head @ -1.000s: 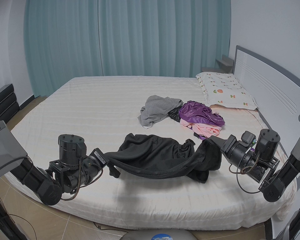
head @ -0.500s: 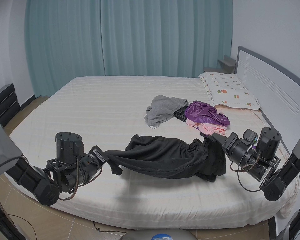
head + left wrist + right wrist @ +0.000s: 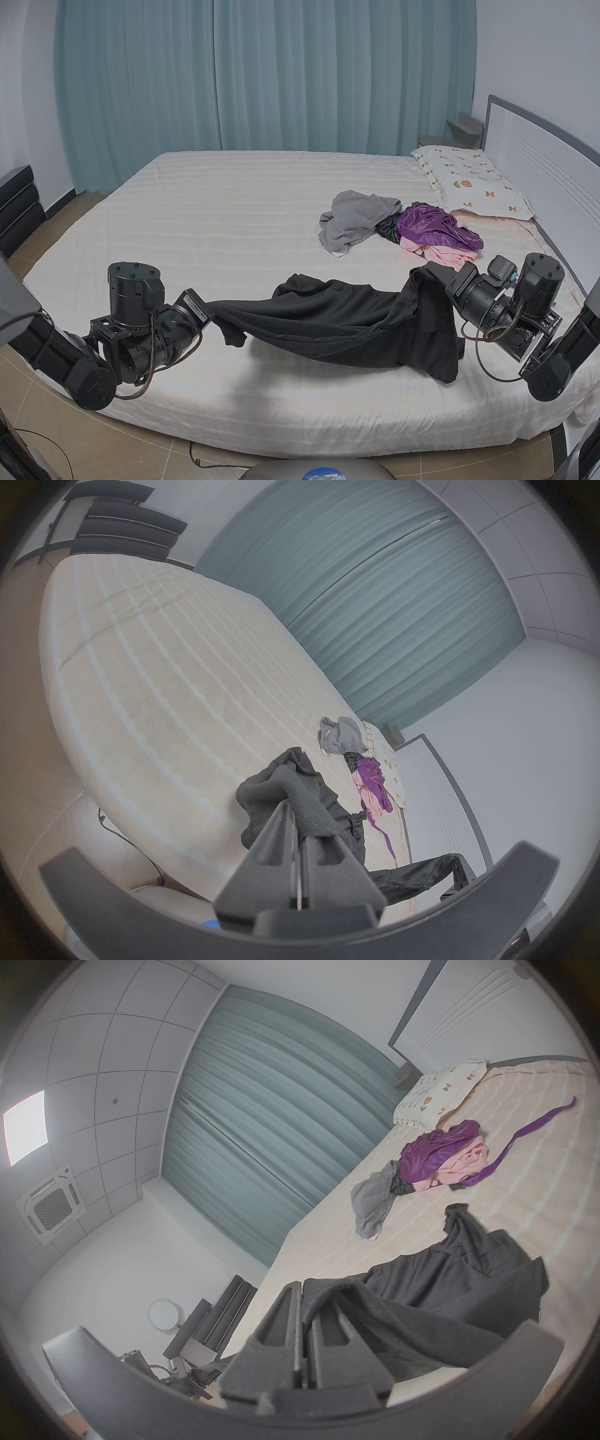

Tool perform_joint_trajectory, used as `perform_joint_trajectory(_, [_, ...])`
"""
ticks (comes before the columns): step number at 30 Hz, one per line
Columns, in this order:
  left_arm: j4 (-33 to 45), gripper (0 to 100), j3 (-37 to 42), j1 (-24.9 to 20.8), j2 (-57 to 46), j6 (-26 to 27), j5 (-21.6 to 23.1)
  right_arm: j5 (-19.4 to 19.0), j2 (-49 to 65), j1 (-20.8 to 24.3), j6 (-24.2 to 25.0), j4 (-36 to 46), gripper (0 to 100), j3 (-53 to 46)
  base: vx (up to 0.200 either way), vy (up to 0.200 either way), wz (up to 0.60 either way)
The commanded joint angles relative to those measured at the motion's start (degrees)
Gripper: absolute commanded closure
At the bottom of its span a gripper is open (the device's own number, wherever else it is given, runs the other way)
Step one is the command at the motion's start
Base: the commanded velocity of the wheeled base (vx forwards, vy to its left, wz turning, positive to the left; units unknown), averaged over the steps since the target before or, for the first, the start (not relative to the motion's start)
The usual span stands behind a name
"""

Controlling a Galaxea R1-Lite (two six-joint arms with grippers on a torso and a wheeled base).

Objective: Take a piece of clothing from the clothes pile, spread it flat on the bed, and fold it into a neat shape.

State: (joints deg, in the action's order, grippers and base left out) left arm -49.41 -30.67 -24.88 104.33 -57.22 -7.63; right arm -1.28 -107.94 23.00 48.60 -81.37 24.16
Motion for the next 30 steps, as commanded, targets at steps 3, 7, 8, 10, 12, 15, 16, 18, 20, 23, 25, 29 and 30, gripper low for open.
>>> perform_joint_trajectory(3, [0.01, 100, 0.00, 0.01, -0.26, 0.01, -0.02, -0.04, 0.01, -0.06, 0.00, -0.01, 100, 0.01, 0.000, 0.200, 0.00])
perform_joint_trajectory(7, [0.01, 100, 0.09, 0.01, -0.62, 0.01, -0.02, -0.04, 0.01, -0.06, 0.00, -0.01, 100, 0.01, 0.000, 0.200, 0.00])
perform_joint_trajectory(8, [0.01, 100, 0.09, 0.01, -0.62, 0.01, -0.02, -0.04, 0.01, -0.06, 0.00, -0.01, 100, 0.01, 0.000, 0.200, 0.00])
perform_joint_trajectory(10, [0.01, 100, 0.17, 0.01, -0.88, 0.09, -0.02, 0.05, 0.01, -0.06, 0.00, -0.01, 100, 0.01, 0.000, 0.200, 0.00])
perform_joint_trajectory(12, [0.01, 100, 0.17, 0.01, -1.06, 0.09, -0.02, -0.04, 0.01, -0.15, 0.00, -0.10, 100, 0.10, 0.000, 0.200, 0.00])
perform_joint_trajectory(15, [0.01, 100, 0.26, 0.01, -1.14, 0.09, -0.02, -0.04, 0.01, -0.06, 0.00, -0.10, 100, 0.10, 0.000, 0.200, 0.00])
perform_joint_trajectory(16, [0.10, 100, 0.26, 0.01, -1.06, 0.09, -0.02, -0.04, 0.01, -0.15, 0.00, -0.10, 100, 0.10, 0.000, 0.200, 0.00])
perform_joint_trajectory(18, [0.10, 100, 0.26, 0.01, -1.06, 0.18, -0.02, -0.04, -0.08, -0.06, 0.00, -0.10, 100, 0.10, 0.000, 0.200, 0.00])
perform_joint_trajectory(20, [0.28, 100, 0.17, 0.01, -1.14, 0.18, -0.02, -0.04, -0.17, -0.06, 0.00, -0.10, 100, 0.18, 0.000, 0.200, 0.00])
perform_joint_trajectory(23, [0.45, 100, 0.26, 0.01, -1.58, 0.18, -0.02, -0.04, -0.26, 0.20, 0.00, -0.10, 100, 0.45, 0.000, 0.200, 0.00])
perform_joint_trajectory(25, [0.54, 100, 0.35, 0.01, -1.58, 0.18, -0.02, 0.05, -0.26, 0.29, 0.00, -0.10, 100, 0.54, 0.000, 0.200, 0.00])
perform_joint_trajectory(29, [0.63, 100, 0.26, 0.10, -1.58, 0.18, -0.02, -0.04, -0.26, 0.46, 0.00, -0.10, 100, 0.54, 0.000, 0.200, 0.00])
perform_joint_trajectory(30, [0.63, 100, 0.35, 0.01, -1.58, 0.18, -0.02, -0.04, -0.26, 0.46, 0.00, -0.10, 100, 0.54, 0.000, 0.200, 0.00])
